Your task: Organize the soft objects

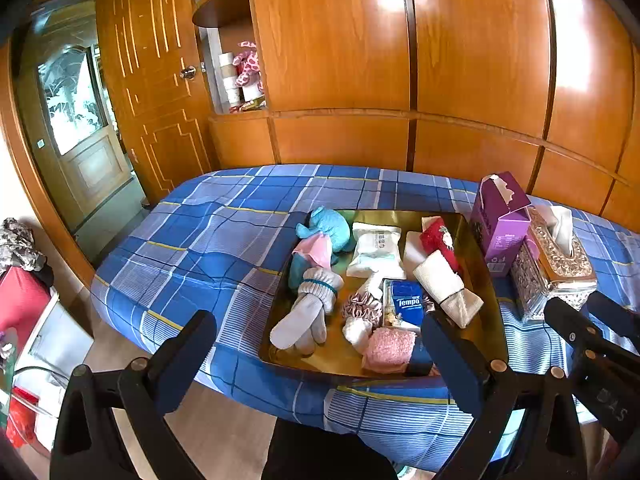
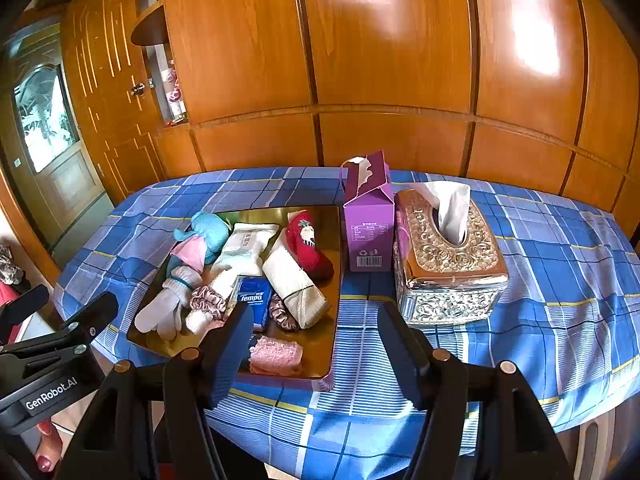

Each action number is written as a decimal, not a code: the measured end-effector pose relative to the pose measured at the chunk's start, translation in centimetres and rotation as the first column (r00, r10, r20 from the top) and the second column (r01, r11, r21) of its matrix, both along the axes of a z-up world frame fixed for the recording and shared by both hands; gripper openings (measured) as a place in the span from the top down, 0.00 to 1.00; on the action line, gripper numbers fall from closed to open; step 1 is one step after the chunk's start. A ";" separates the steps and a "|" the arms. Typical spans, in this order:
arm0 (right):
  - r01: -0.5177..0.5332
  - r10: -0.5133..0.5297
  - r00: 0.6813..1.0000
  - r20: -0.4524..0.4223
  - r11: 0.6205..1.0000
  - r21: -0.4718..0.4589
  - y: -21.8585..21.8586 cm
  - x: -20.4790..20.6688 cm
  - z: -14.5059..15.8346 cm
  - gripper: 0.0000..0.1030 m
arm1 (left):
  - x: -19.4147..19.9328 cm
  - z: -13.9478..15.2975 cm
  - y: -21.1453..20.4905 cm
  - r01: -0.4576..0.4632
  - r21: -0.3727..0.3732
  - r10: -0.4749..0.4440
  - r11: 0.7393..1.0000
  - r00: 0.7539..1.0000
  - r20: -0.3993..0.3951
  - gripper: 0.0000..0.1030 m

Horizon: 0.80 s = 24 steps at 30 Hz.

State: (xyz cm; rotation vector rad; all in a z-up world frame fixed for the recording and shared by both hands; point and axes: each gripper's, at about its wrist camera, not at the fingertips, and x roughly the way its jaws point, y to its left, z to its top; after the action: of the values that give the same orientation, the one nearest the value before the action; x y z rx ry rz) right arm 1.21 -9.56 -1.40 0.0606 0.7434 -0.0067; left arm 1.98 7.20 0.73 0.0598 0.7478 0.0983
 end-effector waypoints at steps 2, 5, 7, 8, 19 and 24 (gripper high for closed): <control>0.000 0.000 1.000 -0.002 1.000 -0.001 0.0 0.0 0.0 0.37 | 0.1 0.0 0.0 -0.001 -0.002 0.001 1.000 1.000 -0.003 0.00; 0.001 -0.001 1.000 -0.003 1.000 -0.001 0.0 0.1 -0.1 0.37 | 0.2 -0.1 0.1 -0.002 -0.007 0.002 1.000 1.000 -0.009 0.00; 0.002 -0.002 1.000 -0.002 1.000 -0.001 0.0 0.1 -0.1 0.37 | 0.2 -0.2 0.1 -0.002 -0.008 0.002 1.000 1.000 -0.012 0.00; 0.003 -0.003 1.000 -0.004 1.000 -0.001 -0.1 0.1 -0.1 0.37 | 0.2 -0.2 0.1 -0.002 -0.006 0.002 1.000 1.000 -0.012 0.00; 0.001 -0.001 1.000 -0.005 1.000 0.001 -0.2 0.1 -0.2 0.37 | 0.2 -0.3 0.0 0.011 -0.010 -0.012 1.000 1.000 -0.019 0.00; 0.002 -0.002 1.000 -0.009 1.000 0.002 -0.2 0.1 -0.2 0.37 | 0.2 -0.4 -0.1 0.017 -0.024 -0.017 1.000 1.000 -0.026 0.00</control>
State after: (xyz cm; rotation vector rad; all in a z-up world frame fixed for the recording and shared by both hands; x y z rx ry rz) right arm 1.36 -9.78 -1.64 0.0631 0.7524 -0.0086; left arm 2.22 7.12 0.33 0.0446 0.7744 0.0724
